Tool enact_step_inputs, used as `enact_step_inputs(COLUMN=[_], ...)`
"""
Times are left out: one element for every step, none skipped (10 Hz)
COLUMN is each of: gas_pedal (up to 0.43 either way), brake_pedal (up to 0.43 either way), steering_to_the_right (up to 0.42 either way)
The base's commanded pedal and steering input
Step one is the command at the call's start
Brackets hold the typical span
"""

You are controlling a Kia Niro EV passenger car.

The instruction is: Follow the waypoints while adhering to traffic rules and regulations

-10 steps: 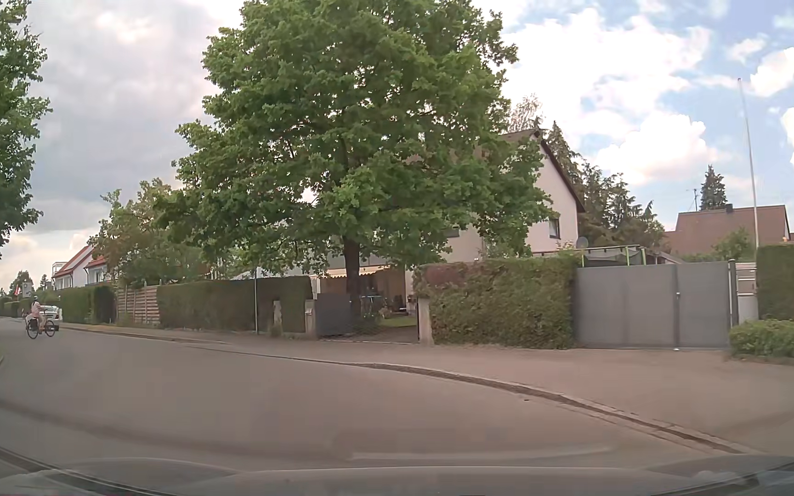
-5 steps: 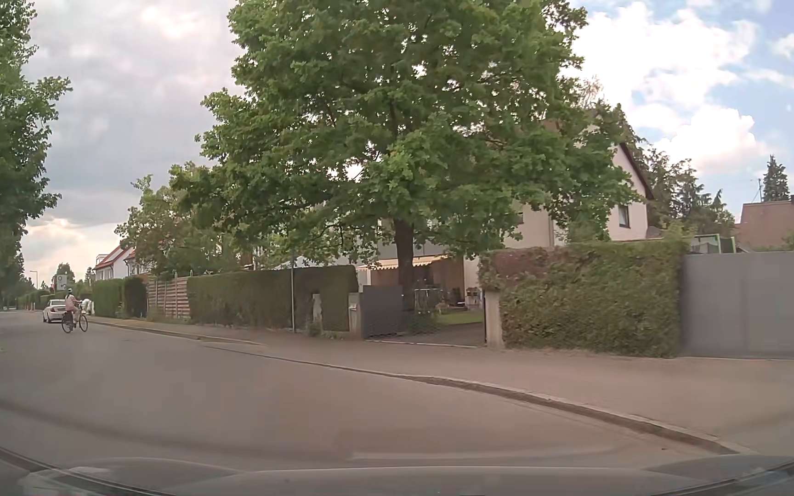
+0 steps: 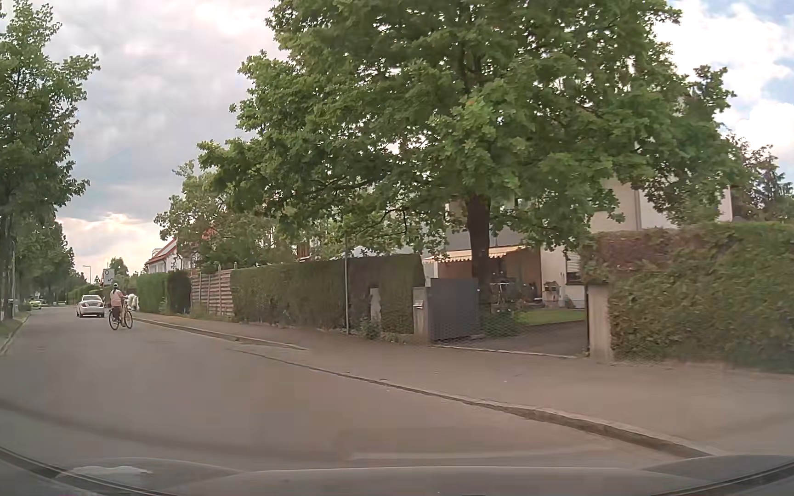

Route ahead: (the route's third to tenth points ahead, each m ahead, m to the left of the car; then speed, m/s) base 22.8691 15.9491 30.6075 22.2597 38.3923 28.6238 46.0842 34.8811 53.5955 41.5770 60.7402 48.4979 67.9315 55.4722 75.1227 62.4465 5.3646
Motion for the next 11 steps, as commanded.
enact_step_inputs(gas_pedal=[0.067, 0.067, 0.067, 0.067, 0.067, 0.067, 0.067, 0.067, 0.067, 0.067, 0.067], brake_pedal=[0.018, 0.018, 0.018, 0.018, 0.018, 0.018, 0.018, 0.018, 0.018, 0.018, 0.018], steering_to_the_right=[-0.215, -0.220, -0.222, -0.240, -0.268, -0.289, -0.302, -0.311, -0.317, -0.318, -0.318])
